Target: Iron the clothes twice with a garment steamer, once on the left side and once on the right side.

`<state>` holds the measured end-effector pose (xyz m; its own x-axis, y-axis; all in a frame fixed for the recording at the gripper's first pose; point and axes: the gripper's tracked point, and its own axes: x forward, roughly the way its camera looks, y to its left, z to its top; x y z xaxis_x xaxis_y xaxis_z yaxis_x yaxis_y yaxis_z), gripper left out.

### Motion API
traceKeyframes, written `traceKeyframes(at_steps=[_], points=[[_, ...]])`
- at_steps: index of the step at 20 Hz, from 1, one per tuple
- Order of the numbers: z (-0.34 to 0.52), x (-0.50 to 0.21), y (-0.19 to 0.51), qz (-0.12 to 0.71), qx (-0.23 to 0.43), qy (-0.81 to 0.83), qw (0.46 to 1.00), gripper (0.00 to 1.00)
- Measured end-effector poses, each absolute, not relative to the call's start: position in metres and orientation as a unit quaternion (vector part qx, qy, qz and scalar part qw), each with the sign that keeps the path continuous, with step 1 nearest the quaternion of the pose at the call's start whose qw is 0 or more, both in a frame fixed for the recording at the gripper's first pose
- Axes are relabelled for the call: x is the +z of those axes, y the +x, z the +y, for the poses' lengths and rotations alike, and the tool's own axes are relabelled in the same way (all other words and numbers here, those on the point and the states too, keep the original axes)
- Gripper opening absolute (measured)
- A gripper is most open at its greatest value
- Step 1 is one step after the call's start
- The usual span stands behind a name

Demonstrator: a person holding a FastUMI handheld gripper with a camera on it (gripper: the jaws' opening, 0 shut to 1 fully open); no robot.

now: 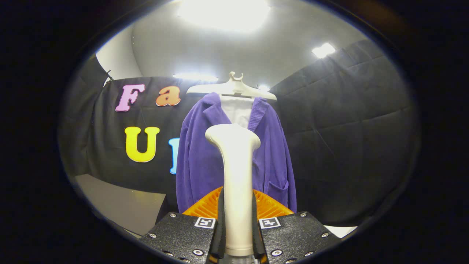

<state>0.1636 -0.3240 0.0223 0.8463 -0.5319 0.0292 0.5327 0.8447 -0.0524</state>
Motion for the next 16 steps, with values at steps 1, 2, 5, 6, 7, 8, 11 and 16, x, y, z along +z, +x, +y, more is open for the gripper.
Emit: traceKeyframes(at_steps=[1, 2, 5, 6, 7, 8, 11, 16], points=[[-0.326, 0.036, 0.163, -0.02, -0.276, -0.025, 0.961, 0.29], [-0.328, 0.048, 0.165, -0.033, -0.275, -0.029, 0.961, 0.29], [-0.344, 0.075, 0.171, -0.049, -0.285, -0.055, 0.956, 0.29], [-0.347, 0.085, 0.172, -0.057, -0.287, -0.055, 0.955, 0.29], [-0.353, 0.094, 0.171, -0.064, -0.291, -0.054, 0.953, 0.29], [-0.359, 0.101, 0.171, -0.07, -0.296, -0.054, 0.951, 0.29], [-0.374, 0.118, 0.174, -0.082, -0.306, -0.057, 0.947, 0.29], [-0.405, 0.138, 0.182, -0.098, -0.325, -0.056, 0.939, 0.29]])
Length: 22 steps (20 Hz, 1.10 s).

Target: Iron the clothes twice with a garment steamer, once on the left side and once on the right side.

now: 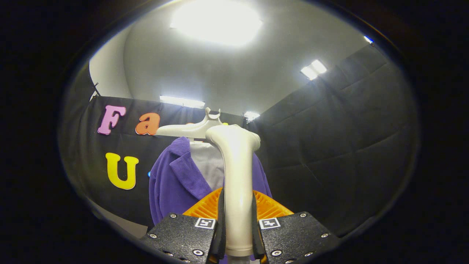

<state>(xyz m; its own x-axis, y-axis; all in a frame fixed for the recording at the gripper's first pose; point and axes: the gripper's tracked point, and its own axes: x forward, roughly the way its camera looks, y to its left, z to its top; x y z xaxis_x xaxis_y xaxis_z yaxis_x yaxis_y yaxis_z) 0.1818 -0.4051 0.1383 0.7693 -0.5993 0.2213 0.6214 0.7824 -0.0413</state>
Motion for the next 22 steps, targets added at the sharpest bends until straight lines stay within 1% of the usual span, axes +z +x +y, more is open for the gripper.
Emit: traceKeyframes(at_steps=[7, 16, 22], points=[[-0.446, 0.134, 0.208, -0.08, -0.328, -0.04, 0.941, 0.29], [-0.477, 0.078, 0.232, -0.024, -0.327, -0.016, 0.944, 0.29], [-0.478, 0.037, 0.222, 0.005, -0.33, -0.002, 0.944, 0.29]])
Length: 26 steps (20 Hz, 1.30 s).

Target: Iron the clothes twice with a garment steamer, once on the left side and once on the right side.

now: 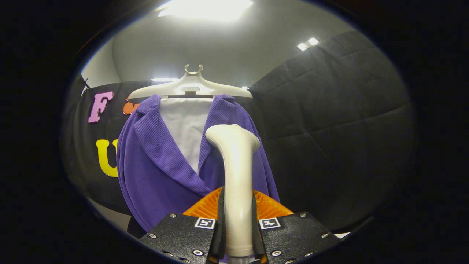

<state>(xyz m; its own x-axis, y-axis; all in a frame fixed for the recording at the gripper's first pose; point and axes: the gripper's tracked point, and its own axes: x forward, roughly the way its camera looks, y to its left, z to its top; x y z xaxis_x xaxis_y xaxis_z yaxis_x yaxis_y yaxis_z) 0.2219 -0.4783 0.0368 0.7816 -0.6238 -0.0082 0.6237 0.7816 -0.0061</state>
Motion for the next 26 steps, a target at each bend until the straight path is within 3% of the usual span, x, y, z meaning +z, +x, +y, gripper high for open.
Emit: traceKeyframes(at_steps=[26], points=[[-0.445, -0.134, 0.154, 0.129, -0.325, 0.048, 0.936, 0.29]])
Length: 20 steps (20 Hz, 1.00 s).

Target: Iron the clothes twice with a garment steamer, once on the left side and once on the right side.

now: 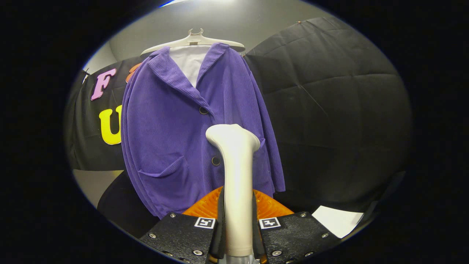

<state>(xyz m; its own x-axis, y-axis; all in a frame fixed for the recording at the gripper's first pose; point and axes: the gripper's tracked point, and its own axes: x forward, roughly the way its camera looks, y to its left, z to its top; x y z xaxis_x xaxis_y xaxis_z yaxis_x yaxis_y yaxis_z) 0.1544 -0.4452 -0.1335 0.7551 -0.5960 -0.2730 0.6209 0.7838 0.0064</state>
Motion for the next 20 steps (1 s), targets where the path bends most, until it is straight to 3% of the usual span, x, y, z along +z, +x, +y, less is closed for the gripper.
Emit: traceKeyframes(at_steps=[20], points=[[-0.443, -0.252, 0.108, 0.232, -0.341, 0.092, 0.907, 0.29]])
